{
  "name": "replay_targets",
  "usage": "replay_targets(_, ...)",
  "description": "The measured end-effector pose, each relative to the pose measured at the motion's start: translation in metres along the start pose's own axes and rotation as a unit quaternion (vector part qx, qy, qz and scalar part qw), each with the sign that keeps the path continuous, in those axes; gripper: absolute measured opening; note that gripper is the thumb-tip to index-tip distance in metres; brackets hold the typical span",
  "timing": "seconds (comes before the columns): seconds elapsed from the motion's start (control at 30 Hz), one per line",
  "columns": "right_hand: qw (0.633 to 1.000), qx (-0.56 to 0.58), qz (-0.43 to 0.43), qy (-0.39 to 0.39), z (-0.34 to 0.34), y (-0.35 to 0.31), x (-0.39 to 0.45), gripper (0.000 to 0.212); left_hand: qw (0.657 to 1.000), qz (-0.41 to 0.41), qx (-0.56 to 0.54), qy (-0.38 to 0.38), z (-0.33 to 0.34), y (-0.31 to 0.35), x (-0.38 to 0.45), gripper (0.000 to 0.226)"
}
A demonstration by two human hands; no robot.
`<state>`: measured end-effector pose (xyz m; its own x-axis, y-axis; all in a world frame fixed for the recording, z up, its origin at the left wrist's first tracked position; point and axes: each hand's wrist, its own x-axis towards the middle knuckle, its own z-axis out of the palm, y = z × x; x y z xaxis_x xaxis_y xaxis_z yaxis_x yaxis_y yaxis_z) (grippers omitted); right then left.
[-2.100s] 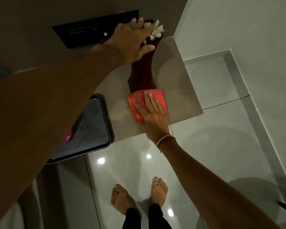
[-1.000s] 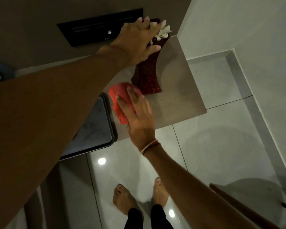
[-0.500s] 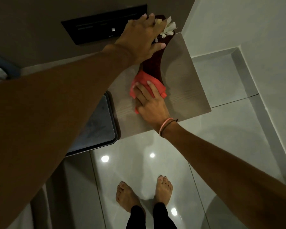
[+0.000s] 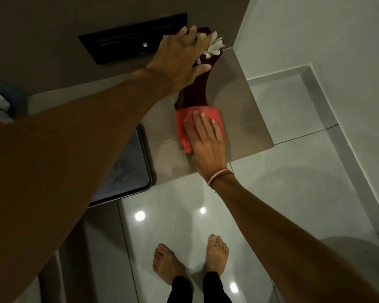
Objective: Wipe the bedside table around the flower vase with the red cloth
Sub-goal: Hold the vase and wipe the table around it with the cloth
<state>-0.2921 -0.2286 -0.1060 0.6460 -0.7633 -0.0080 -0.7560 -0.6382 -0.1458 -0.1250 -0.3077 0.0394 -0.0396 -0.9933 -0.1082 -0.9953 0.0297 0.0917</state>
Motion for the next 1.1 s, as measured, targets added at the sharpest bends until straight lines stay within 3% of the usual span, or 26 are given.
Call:
replay_targets(0.07, 0.995, -0.02, -0.014, -0.095, 0.009, -0.004, -0.002, 0.069, 1.0, 0.006, 0.004, 0.001, 0.002, 0.001, -0.003, 0.07)
replay_targets(0.17, 0.993, -0.004, -0.008, -0.117, 0.011, -0.007, -0.018, 0.065, 1.0, 0.009, 0.013, 0.001, 0.005, 0.004, -0.009, 0.07)
replay_targets(0.27, 0.993, 0.108, 0.036, -0.036, 0.0, -0.013, -0.037, 0.059, 1.0, -0.002, 0.016, 0.002, 0.01, 0.009, -0.015, 0.069)
replay_targets(0.33, 0.968, 0.228, 0.097, 0.043, -0.009, -0.017, -0.051, 0.054, 1.0, -0.008, 0.012, 0.012, 0.015, 0.015, -0.02, 0.069)
replay_targets(0.43, 0.901, 0.371, 0.187, 0.121, -0.02, -0.019, -0.071, 0.05, 0.999, -0.014, 0.021, 0.029, 0.028, 0.026, -0.033, 0.069)
replay_targets(0.6, 0.791, 0.526, 0.275, 0.152, -0.028, -0.009, -0.088, 0.026, 0.998, -0.032, 0.03, 0.046, 0.043, 0.039, -0.044, 0.068)
replay_targets(0.7, 0.682, 0.633, 0.345, 0.121, -0.031, -0.002, -0.094, 0.041, 0.998, -0.038, 0.016, 0.042, 0.041, 0.045, -0.047, 0.069)
replay_targets(0.8, 0.598, 0.692, 0.396, 0.083, -0.034, 0.005, -0.096, 0.047, 0.998, -0.032, 0.003, 0.047, 0.033, 0.047, -0.059, 0.076)
replay_targets(0.9, 0.503, 0.767, 0.396, 0.028, -0.043, 0.007, -0.088, 0.058, 0.986, -0.071, -0.066, 0.137, 0.024, 0.044, -0.089, 0.088)
replay_targets(0.93, 0.487, 0.786, 0.382, 0.001, -0.046, 0.006, -0.086, 0.056, 0.969, -0.1, -0.139, 0.179, 0.025, 0.042, -0.103, 0.088)
replay_targets(1.0, 0.477, 0.797, 0.365, -0.059, -0.053, 0.003, -0.077, 0.045, 0.902, -0.189, -0.309, 0.234, 0.035, 0.036, -0.136, 0.082)
replay_targets(1.07, 0.469, 0.799, 0.356, -0.124, -0.059, -0.007, -0.063, 0.046, 0.797, -0.291, -0.49, 0.202, 0.052, 0.027, -0.169, 0.064)
replay_targets(1.1, 0.471, 0.798, 0.345, -0.15, -0.061, -0.013, -0.055, 0.048, 0.723, -0.33, -0.588, 0.151, 0.061, 0.023, -0.182, 0.05)
